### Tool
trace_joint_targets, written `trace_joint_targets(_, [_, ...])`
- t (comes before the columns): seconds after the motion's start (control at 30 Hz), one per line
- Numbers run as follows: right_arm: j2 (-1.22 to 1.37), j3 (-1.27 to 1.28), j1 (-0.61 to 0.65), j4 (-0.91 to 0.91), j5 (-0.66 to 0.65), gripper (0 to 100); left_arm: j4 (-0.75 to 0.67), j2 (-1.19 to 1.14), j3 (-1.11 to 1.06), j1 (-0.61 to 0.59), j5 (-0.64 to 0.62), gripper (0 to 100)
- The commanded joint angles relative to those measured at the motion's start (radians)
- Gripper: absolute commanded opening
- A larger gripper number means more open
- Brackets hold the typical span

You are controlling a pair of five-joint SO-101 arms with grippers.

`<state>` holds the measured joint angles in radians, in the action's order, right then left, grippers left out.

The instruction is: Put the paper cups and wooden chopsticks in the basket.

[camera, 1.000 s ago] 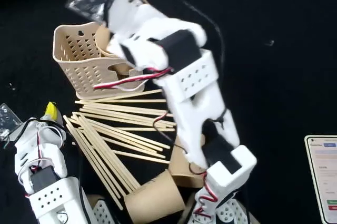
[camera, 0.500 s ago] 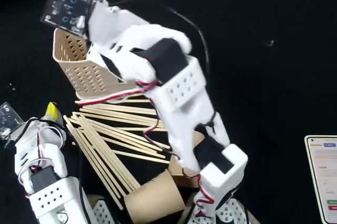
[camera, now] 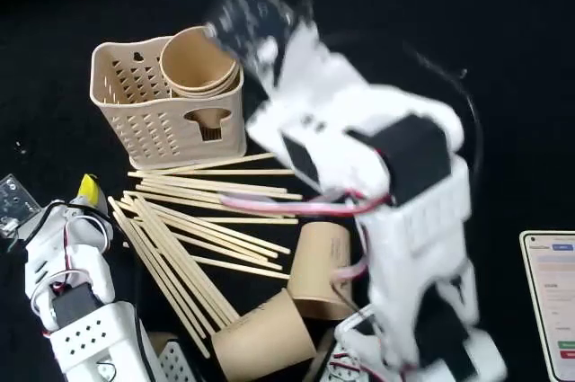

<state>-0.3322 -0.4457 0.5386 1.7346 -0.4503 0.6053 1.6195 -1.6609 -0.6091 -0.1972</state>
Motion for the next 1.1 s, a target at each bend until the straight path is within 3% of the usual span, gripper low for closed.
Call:
trace_joint_targets(0.0, [-0.305,0.496,-0.015,0.028,-0.141,20.1,-0.003,0.014,0.035,0.008,0.005,23])
trace_joint_targets(0.13, [-0.562,0.834,-0.015,0.012,-0.411,20.1,-0.003,0.014,0.035,0.008,0.003,23])
trace_joint_targets(0.23, [-0.68,1.015,0.031,-0.014,-0.496,20.1,-0.003,0.014,0.035,0.008,0.003,23])
trace_joint_targets(0.47, [-0.639,1.302,0.212,-0.055,-0.496,20.1,-0.005,0.014,0.035,0.008,0.005,23])
trace_joint_targets(0.73, [-0.573,1.112,0.265,0.034,-0.443,22.1,-0.005,0.014,0.035,0.008,0.006,23])
trace_joint_targets(1.07, [-0.395,1.181,0.336,0.029,-0.427,25.7,-0.005,0.014,0.035,0.008,0.006,23])
